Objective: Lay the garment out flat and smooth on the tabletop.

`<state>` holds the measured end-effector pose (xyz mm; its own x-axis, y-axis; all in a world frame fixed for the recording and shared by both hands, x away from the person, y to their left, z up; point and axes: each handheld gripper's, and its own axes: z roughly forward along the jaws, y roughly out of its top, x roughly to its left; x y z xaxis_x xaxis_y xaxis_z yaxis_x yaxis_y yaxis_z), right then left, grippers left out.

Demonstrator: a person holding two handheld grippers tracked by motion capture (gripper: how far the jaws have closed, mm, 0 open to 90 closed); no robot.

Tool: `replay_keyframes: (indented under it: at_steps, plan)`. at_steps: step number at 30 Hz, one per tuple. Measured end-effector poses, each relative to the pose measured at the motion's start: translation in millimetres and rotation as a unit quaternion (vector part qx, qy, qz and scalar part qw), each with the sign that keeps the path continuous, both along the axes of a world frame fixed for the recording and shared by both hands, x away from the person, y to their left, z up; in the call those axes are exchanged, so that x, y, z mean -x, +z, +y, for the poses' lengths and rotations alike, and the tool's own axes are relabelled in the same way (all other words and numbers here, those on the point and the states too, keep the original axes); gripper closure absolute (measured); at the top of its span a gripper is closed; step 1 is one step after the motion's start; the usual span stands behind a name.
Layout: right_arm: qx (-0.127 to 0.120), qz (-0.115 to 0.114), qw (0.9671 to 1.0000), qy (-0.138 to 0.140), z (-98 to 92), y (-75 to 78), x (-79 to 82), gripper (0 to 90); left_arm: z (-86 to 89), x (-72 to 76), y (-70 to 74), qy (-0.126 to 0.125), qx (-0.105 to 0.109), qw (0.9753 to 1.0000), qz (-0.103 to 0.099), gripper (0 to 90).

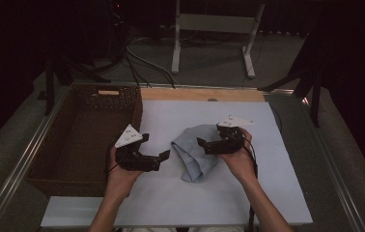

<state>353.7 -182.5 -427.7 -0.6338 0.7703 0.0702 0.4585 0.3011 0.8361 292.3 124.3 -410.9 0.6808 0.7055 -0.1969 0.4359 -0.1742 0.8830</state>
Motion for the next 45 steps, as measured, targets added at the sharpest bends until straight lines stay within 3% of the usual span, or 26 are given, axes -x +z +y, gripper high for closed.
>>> replay_keyframes:
  at_steps: [6, 10, 21, 25, 30, 45]
  plan:
    - [0.013, 0.010, 0.9999, -0.001, 6.8, -4.4, -5.2, 14.7, 0.1, 0.1, -0.1, -0.001, 0.000, 1.0000, 0.000, 4.6]
    - [0.023, 0.017, 0.9994, -0.018, 8.5, -10.0, -9.0, 21.9, -0.2, 0.2, -0.2, 0.000, 0.000, 1.0000, 0.000, 4.5]
    - [0.075, 0.035, 0.9961, -0.033, 7.5, -18.1, -12.2, 43.3, -0.3, 0.2, -0.3, -0.001, -0.002, 1.0000, 0.001, 4.5]
    - [0.093, 0.042, 0.9944, -0.030, 5.6, -19.0, -10.6, 59.5, -0.4, 0.2, -0.3, 0.000, -0.002, 1.0000, 0.001, 4.5]
    - [0.118, 0.051, 0.9913, -0.030, 2.6, -21.5, -9.6, 86.9, 0.0, 0.3, -0.3, -0.001, 0.000, 1.0000, 0.001, 4.5]
    - [0.106, 0.039, 0.9928, -0.038, -24.5, -15.5, 6.1, 89.4, 0.3, 0.3, -0.3, -0.001, 0.001, 1.0000, 0.002, 4.5]
